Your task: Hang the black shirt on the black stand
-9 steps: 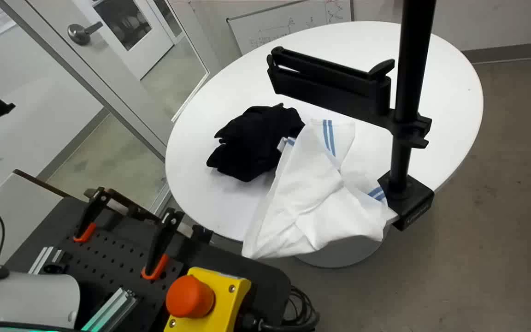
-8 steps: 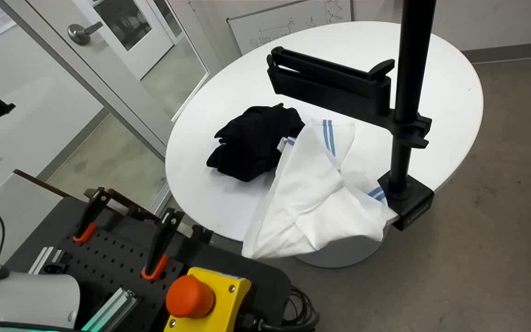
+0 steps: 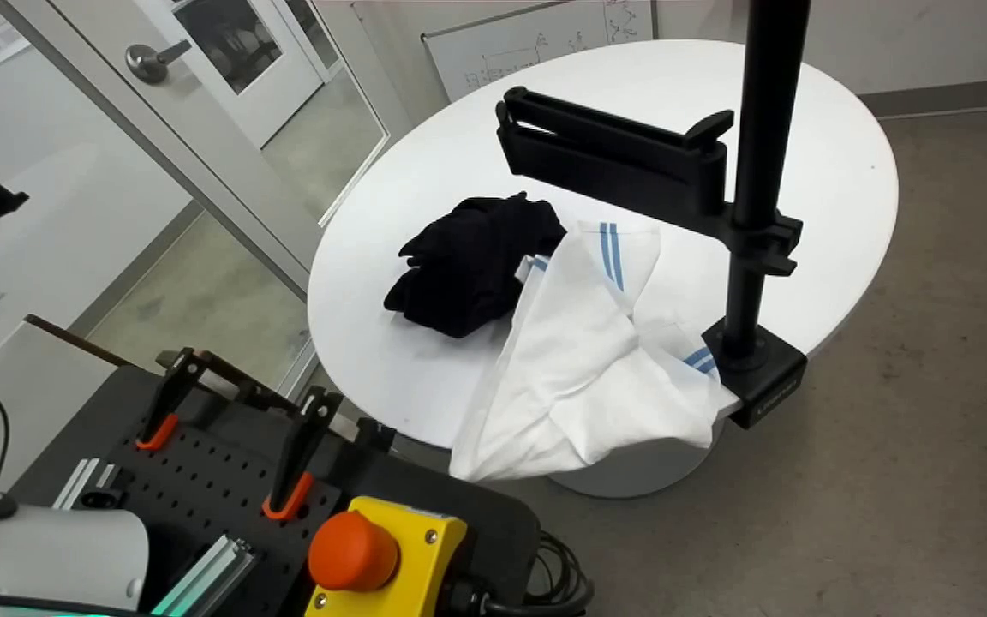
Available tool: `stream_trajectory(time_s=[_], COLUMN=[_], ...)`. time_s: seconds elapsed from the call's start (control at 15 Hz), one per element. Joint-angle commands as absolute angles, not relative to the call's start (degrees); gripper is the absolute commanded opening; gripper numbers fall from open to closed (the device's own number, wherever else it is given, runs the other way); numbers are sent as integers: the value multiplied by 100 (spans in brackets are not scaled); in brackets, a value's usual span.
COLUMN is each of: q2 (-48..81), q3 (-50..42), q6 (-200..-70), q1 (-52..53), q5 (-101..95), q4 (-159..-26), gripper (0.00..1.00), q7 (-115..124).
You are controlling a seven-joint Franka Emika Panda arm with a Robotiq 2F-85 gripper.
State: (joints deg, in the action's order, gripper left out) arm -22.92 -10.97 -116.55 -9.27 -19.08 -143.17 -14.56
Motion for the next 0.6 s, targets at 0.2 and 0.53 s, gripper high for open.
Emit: stream_trajectory(time_s=[0.2, 0.53], q2=[-898, 255], q3=[-1078, -800], q6=[-12518, -12578], q1=[-507, -400], q5=[-1503, -1530], q4=[-14257, -14037], gripper=[100, 100], q7=[-2268, -2795])
